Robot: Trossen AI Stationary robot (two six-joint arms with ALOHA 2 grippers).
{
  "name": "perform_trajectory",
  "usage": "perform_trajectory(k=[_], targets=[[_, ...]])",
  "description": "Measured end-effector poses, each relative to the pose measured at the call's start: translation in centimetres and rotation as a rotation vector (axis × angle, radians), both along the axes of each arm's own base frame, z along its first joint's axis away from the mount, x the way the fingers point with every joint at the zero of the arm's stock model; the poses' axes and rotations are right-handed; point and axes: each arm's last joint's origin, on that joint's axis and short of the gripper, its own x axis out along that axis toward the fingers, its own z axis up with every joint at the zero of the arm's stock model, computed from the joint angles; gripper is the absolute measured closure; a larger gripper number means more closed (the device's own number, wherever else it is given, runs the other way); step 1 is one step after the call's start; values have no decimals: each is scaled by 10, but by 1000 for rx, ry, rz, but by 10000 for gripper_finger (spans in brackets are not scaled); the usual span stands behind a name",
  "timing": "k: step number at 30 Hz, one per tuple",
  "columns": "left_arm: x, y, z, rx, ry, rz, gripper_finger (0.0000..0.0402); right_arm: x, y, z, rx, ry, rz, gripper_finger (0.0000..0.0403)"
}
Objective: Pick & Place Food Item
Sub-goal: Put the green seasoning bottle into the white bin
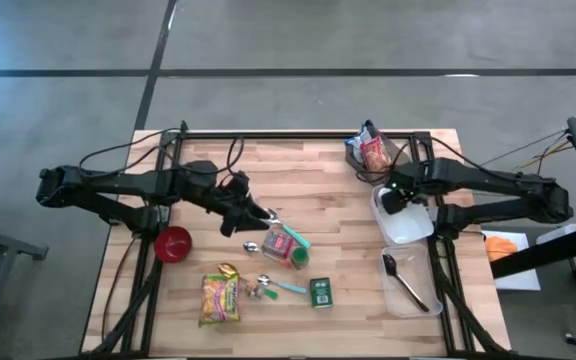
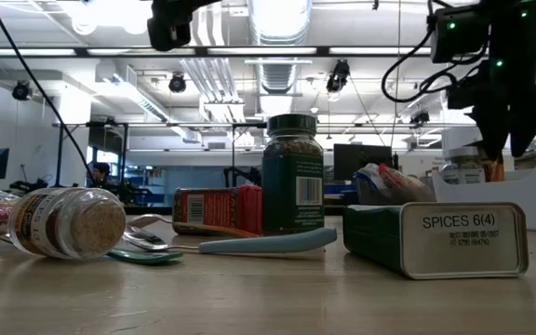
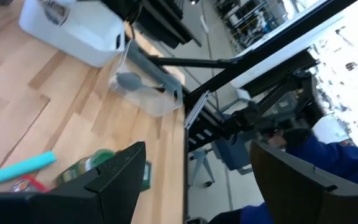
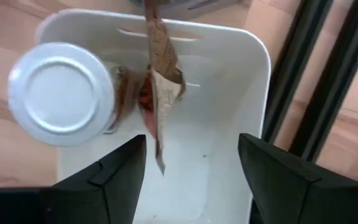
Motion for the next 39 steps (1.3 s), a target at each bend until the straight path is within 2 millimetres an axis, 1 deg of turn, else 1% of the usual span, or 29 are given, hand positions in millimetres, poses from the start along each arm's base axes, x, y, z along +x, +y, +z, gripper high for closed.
perform_trajectory(k=[5,11,14,19,24,29,33,39], targets=[[-2,0,-7,35,59,4,113,-6,3,12,5,-89,-6,149],[-4,2,-15,65,111,14,113,-5,4,39,-5,-207,25,149],[-4,2,-20,69,128,14,113,-2,6,54,-11,-252,85,149],[-7,2,-27,73,202,14,113,12,11,78,-18,-296,245,149],[-11,2,-33,83,277,9,113,36,23,96,-52,-331,482,149],[-13,2,-37,98,316,0,113,69,42,104,-83,-323,751,149],[-16,1,-39,125,335,-40,113,99,60,105,-116,-328,947,149],[-23,1,-46,151,427,-64,112,143,82,100,-126,-280,1126,149]])
